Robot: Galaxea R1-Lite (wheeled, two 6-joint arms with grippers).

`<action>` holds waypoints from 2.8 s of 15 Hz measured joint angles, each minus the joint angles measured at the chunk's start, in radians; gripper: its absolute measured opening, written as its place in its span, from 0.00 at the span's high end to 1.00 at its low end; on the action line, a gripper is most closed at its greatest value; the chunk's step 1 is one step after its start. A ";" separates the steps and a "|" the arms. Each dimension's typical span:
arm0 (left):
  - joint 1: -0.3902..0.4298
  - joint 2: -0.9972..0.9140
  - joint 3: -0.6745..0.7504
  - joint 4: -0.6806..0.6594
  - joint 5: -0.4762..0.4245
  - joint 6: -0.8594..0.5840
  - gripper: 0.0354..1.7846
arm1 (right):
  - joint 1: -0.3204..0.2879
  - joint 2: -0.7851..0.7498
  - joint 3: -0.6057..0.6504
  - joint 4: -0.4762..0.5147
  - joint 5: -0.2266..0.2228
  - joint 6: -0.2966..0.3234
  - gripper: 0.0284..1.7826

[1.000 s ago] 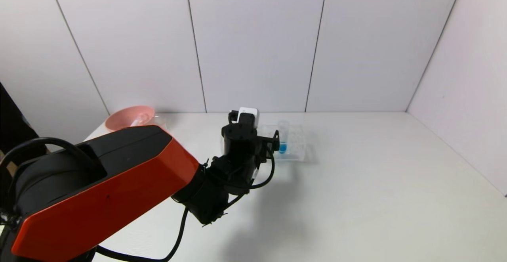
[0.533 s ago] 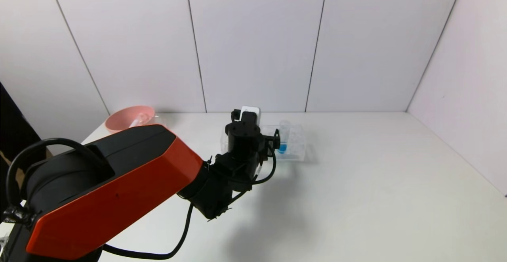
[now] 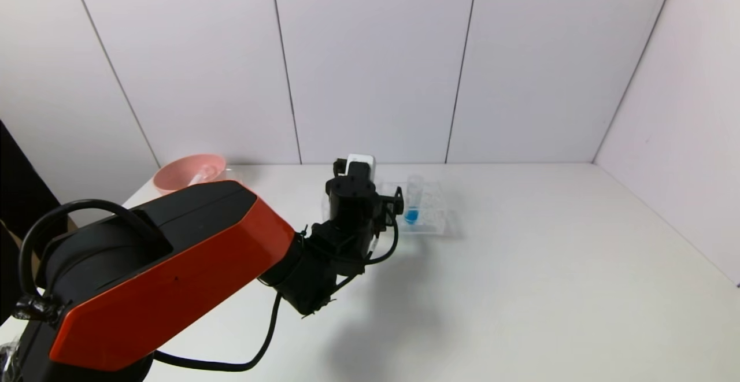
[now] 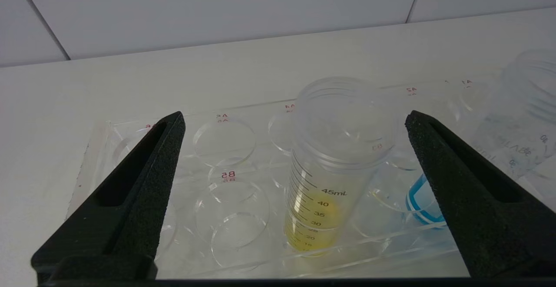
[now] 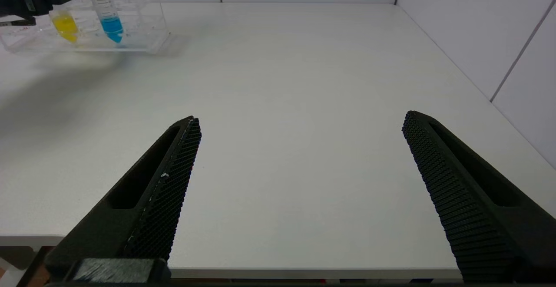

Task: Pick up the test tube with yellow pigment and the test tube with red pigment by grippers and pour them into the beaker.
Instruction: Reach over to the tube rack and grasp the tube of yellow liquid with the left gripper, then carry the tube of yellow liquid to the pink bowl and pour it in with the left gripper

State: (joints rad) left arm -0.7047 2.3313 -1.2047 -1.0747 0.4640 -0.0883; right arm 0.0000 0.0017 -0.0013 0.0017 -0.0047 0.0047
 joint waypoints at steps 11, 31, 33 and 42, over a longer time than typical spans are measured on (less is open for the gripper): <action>0.003 0.003 0.009 -0.007 0.003 0.005 0.01 | 0.000 0.000 0.000 0.000 0.000 0.000 0.05; 0.011 0.008 0.017 -0.009 0.000 0.012 0.76 | 0.000 0.000 0.000 0.000 0.000 0.000 0.05; 0.011 0.004 0.019 -0.008 0.000 0.013 0.76 | 0.000 0.000 0.000 0.000 0.000 0.000 0.05; 0.009 -0.052 0.035 -0.005 -0.002 0.065 0.76 | 0.000 0.000 0.000 0.000 0.000 0.000 0.05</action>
State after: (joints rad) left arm -0.6960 2.2794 -1.1694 -1.0794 0.4621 -0.0234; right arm 0.0000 0.0017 -0.0013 0.0017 -0.0047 0.0043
